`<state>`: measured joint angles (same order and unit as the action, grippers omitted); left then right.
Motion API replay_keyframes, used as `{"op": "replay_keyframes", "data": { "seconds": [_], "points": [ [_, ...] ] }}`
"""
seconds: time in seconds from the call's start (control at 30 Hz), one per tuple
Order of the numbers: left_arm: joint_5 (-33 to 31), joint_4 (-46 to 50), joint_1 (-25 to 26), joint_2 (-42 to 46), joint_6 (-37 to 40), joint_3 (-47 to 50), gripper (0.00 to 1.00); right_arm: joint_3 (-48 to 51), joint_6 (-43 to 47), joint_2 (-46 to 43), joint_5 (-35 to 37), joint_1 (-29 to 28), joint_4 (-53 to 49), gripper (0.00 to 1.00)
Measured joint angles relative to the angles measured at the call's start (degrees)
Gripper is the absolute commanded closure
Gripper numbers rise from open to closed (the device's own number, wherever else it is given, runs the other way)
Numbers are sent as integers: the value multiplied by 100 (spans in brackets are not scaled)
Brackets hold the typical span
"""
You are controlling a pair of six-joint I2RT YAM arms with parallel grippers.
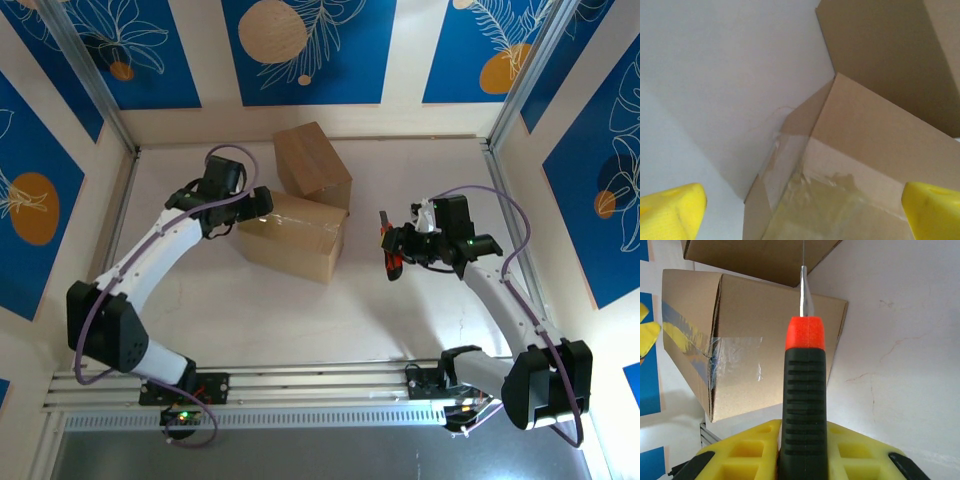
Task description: Unpack the express box
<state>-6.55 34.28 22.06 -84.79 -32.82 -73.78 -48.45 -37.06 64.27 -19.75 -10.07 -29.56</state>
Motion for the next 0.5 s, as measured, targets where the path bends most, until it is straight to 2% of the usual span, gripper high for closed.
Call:
{"op": "replay_keyframes", "data": {
  "seconds": [0.5],
  "points": [
    [-170,-817,15,-192,-70,157,0,0,2,0,-4,-9,0,100]
  ]
}}
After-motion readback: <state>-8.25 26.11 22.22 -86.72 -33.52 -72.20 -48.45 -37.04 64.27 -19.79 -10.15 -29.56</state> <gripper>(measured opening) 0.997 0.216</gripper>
